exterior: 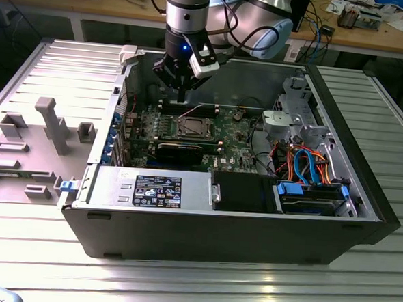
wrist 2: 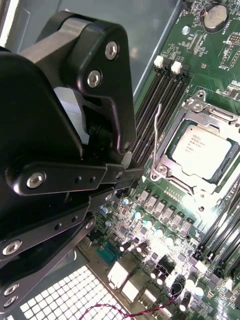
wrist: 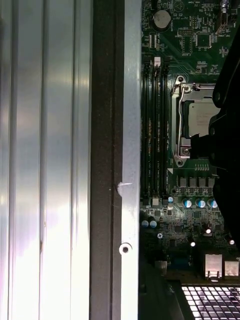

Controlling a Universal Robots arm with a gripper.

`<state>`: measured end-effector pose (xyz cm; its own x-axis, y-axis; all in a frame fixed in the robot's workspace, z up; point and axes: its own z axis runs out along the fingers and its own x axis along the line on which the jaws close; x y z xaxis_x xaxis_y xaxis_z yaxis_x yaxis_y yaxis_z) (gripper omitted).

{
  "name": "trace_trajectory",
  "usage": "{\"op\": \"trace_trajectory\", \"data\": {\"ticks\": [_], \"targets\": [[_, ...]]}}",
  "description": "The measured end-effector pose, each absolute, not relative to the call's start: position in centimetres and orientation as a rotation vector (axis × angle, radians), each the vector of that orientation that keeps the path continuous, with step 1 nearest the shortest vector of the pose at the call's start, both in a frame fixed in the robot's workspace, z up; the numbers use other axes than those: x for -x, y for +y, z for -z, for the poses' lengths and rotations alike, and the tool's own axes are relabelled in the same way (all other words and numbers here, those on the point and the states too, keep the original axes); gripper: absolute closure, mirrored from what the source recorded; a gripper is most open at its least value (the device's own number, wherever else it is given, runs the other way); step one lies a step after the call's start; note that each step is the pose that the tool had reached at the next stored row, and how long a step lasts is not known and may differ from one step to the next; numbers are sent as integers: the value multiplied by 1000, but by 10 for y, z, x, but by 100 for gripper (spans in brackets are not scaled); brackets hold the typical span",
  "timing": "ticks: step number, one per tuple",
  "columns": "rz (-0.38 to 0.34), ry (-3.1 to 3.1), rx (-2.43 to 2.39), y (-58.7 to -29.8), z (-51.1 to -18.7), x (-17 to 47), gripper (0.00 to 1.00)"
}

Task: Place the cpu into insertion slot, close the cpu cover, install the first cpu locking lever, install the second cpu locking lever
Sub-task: 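Install the first cpu locking lever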

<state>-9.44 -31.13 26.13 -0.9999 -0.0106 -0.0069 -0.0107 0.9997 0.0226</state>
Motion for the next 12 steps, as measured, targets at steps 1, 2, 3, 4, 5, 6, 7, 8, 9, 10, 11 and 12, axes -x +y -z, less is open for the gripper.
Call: {"op": "trace_trajectory", "data": {"ticks": [1, 2, 3, 4, 5, 6, 7, 8, 9, 10, 11, 12], "targets": [[-36, 3135, 17, -311, -261, 94, 89], [-36, 3134, 17, -311, -261, 94, 89], [-36, 3134, 17, -311, -261, 94, 89], [-36, 3135, 17, -311, -261, 94, 89], [-36, 3135, 17, -311, -261, 94, 89], [-35, 3135, 17, -311, -261, 94, 89], [-36, 3135, 17, -311, -261, 94, 89], [-35, 3135, 17, -311, -261, 94, 89], [-35, 3134, 17, -311, -261, 94, 89], [-36, 3134, 17, -311, -261, 94, 89], [-35, 3135, 17, -311, -261, 94, 89], [-35, 3135, 17, -311, -261, 94, 89]]}}
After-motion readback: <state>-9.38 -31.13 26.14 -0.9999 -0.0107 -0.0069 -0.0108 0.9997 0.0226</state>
